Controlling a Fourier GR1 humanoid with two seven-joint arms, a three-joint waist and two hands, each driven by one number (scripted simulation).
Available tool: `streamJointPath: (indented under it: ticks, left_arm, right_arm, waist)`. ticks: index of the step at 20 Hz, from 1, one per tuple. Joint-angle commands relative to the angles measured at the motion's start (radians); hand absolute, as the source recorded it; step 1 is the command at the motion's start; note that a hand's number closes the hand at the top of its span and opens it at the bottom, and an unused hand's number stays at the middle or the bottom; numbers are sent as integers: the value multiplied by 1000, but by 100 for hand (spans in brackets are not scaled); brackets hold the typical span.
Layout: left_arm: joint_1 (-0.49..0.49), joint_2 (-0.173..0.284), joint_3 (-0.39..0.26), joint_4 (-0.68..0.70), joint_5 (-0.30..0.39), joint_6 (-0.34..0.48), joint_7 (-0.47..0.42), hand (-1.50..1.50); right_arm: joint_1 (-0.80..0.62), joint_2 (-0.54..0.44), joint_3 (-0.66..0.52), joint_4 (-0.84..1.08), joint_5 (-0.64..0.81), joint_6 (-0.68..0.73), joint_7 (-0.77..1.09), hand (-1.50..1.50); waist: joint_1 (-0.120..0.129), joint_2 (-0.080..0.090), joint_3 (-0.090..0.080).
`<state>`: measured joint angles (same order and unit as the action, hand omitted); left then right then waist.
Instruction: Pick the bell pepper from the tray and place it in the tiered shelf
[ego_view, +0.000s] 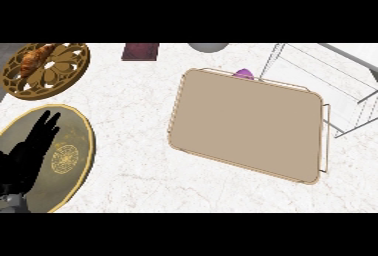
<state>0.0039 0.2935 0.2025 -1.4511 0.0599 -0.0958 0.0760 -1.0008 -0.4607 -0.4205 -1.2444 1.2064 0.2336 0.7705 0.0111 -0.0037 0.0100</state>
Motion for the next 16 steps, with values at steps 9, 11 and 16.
streamJointPath:
  ticks: [9,11,16]
  left_arm:
    - [-17,-22,2,62,-8,-7,6,0]
    - [13,-6,9,26,-7,-14,18,0]
    - [34,-7,22,53,-7,-25,-22,0]
  right_arm:
    - [-15,-51,-95,85,-157,-165,-107,-150]
    - [-35,-20,-123,40,-203,-157,-57,-150]
    - [-25,-16,-175,-64,-314,-120,-20,-150]
  waist:
    - [-9,6,-10]
    - [-7,3,-10]
    - [-14,1,-10]
